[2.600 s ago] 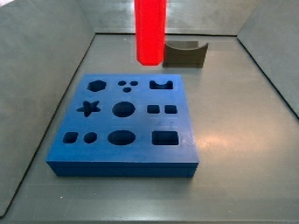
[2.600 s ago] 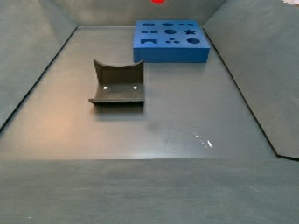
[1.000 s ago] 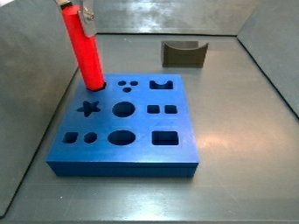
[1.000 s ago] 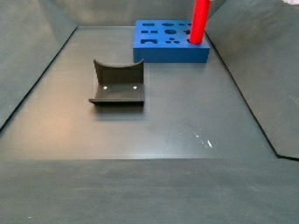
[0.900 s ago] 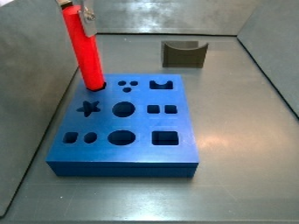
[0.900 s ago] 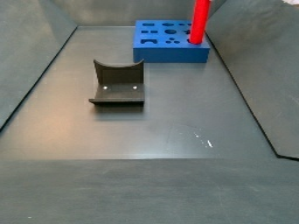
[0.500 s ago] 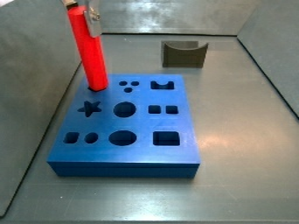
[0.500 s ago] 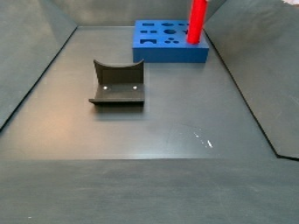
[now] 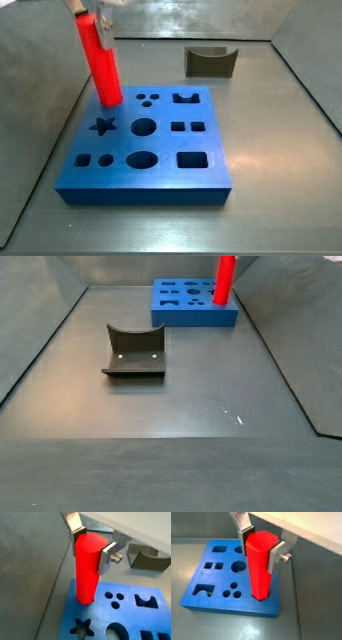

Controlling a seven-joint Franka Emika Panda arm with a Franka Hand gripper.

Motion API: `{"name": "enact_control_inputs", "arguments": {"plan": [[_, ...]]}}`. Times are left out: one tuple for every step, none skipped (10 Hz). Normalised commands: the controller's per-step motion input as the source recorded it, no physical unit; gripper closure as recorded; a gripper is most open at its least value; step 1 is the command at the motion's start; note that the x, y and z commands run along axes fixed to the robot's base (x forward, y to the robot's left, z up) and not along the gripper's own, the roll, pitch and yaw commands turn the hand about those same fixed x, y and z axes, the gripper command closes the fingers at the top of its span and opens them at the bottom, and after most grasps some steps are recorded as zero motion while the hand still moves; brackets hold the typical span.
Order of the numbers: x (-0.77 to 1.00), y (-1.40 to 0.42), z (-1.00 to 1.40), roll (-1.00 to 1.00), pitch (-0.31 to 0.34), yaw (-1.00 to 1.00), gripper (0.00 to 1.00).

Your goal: Insert the hexagon object.

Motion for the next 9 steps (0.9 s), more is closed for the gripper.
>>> {"name": "enact_control_inputs", "arguments": {"plan": [[0.08,0.00,-0.27,-0.02,0.043,0.00,1.00],[0.05,0.00,-0.51,-0.04,0.014,0.00,1.00],[0.04,0.01,-0.70,-0.06,0.014,0.00,1.00],[0.03,0.02,-0.86,-0.05,0.016,0.00,1.00],[0.03,0.00,-0.92,-0.02,0.006,0.00,1.00],[0.01,0.00,-0.97,0.00,0.043,0.00,1.00],[0.01,0.00,-0.99,0.00,0.051,0.00,1.00],[0.00,0.00,-0.75,0.00,0.020,0.00,1.00],[0.00,0.00,0.00,0.00,0.000,0.00,1.00]]}}
